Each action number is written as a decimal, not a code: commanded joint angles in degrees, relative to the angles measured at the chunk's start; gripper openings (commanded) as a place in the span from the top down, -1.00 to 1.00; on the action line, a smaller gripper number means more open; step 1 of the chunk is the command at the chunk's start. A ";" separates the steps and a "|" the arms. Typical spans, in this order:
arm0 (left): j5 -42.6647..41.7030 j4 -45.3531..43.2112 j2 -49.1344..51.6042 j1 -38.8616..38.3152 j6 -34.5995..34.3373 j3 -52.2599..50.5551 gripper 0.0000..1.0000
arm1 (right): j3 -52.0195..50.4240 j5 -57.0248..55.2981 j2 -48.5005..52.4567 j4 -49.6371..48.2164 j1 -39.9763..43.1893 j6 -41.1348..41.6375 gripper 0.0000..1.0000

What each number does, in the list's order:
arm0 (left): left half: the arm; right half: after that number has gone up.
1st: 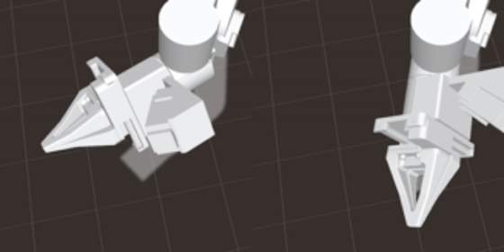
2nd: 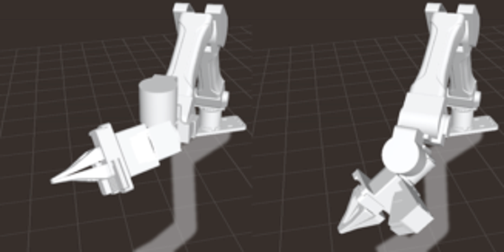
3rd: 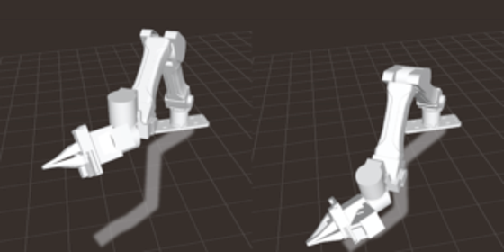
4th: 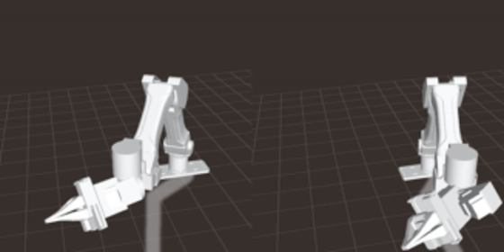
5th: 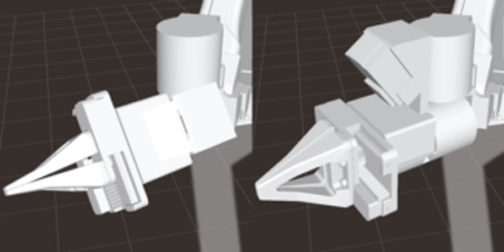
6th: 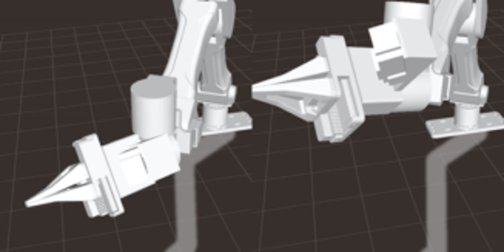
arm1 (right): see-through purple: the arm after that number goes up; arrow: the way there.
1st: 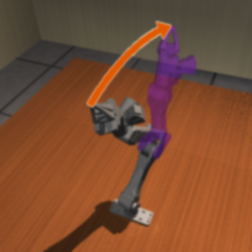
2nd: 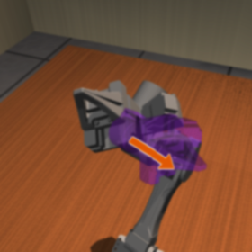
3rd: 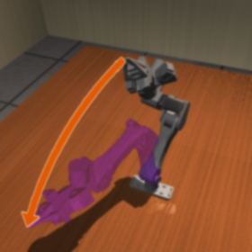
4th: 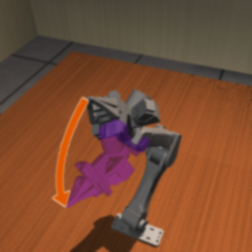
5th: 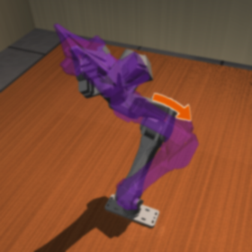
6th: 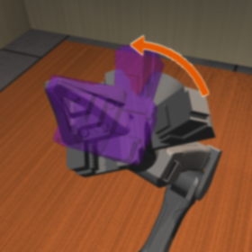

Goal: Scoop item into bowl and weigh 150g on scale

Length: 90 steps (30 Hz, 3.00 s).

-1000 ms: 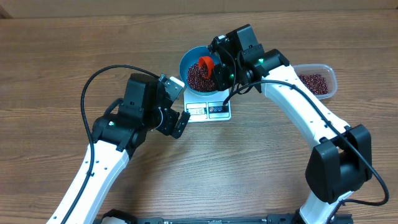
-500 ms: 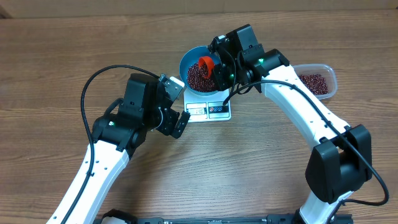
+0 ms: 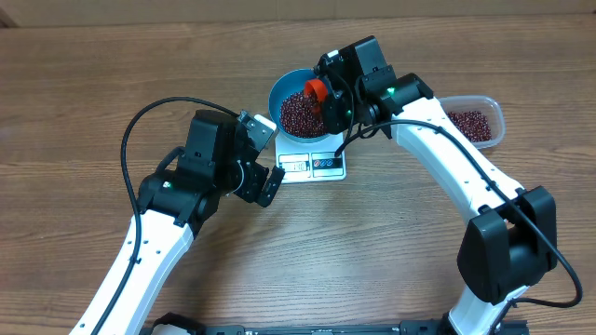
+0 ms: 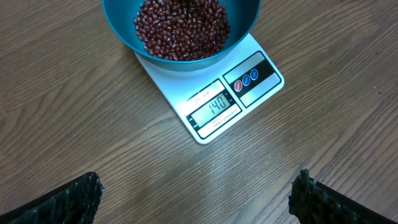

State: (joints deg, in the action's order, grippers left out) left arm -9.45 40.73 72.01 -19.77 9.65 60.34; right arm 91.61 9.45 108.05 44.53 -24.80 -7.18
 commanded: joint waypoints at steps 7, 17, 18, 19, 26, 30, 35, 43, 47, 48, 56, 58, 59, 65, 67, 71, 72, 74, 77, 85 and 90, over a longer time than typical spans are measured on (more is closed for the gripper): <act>-0.63 -0.07 -0.44 0.24 1.07 -0.15 -0.99 | 2.23 -2.03 -0.68 -0.94 0.04 -5.16 0.93; -0.63 -0.07 -0.44 0.24 1.07 -0.15 -1.00 | 2.23 -1.97 -0.68 -0.68 0.07 -4.85 0.93; -0.63 -0.07 -0.44 0.24 1.07 -0.15 -0.99 | 2.23 -1.25 -0.68 -0.63 0.07 -4.59 0.93; -0.63 -0.07 -0.44 0.24 1.07 -0.15 -0.99 | 2.23 -0.68 -0.68 -0.66 0.07 -3.02 0.93; -0.61 -0.07 -0.44 0.24 1.07 -0.15 -0.99 | 2.23 -0.39 -0.68 -0.44 0.07 -2.08 0.93; -0.63 -0.07 -0.44 0.24 1.07 -0.15 -0.99 | 2.23 -0.39 -0.68 -0.46 0.07 -2.08 0.93; -0.63 -0.07 -0.44 0.24 1.07 -0.15 -0.99 | 2.23 -0.42 -0.68 -0.46 0.07 -2.14 0.93; -0.63 -0.07 -0.44 0.24 1.07 -0.15 -0.99 | 2.23 -0.44 -0.68 -0.50 0.07 -3.41 0.93; -0.63 -0.07 -0.44 0.24 1.07 -0.15 -0.99 | 2.23 -0.44 -0.68 -0.55 0.07 -3.63 0.93; -0.63 -0.07 -0.44 0.24 1.07 -0.15 -0.99 | 2.23 -0.46 -0.68 -0.52 0.07 -3.63 0.93; -0.63 -0.07 -0.44 0.24 1.07 -0.15 -0.99 | 2.23 -2.14 -0.68 -0.87 0.07 -4.09 0.93; -0.63 -0.07 -0.44 0.24 1.07 -0.15 -0.99 | 2.23 -2.14 -0.68 -0.92 0.07 -5.38 0.92; -0.61 -0.07 -0.44 0.24 1.07 -0.15 -0.99 | 2.23 -2.12 -0.68 -0.94 0.07 -5.44 0.93; -0.63 -0.07 -0.44 0.24 1.07 -0.15 -0.99 | 2.23 -2.12 -0.68 -1.40 0.07 -7.93 0.93; -0.61 -0.07 -0.44 0.24 1.07 -0.15 -0.99 | 2.23 -2.10 -0.68 -1.31 0.07 -7.91 0.93; -0.63 -0.07 -0.44 0.24 1.07 -0.15 -0.99 | 2.23 -2.10 -0.68 -1.27 0.07 -7.91 0.93; -0.63 -0.07 -0.44 0.24 1.07 -0.15 -0.99 | 2.23 -2.12 -0.68 -1.22 0.07 -7.91 0.93; -0.63 -0.07 -0.44 0.24 1.07 -0.15 -0.99 | 2.23 -2.14 -0.68 -1.51 0.07 -8.15 0.93; -0.63 -0.07 -0.44 0.24 1.07 -0.15 -0.99 | 2.23 -2.14 -0.68 -2.03 0.07 -8.44 0.93; -0.63 -0.07 -0.44 0.24 1.07 -0.15 -0.99 | 2.23 -2.14 -0.68 -2.23 0.07 -9.42 0.93; -0.61 -0.07 -0.44 0.24 1.07 -0.15 -0.99 | 2.23 -1.70 -0.68 -1.55 0.07 -8.96 0.93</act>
State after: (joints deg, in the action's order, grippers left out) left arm -9.45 40.73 72.01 -19.77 9.65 60.34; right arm 91.61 7.49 108.05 42.96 -24.80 -16.19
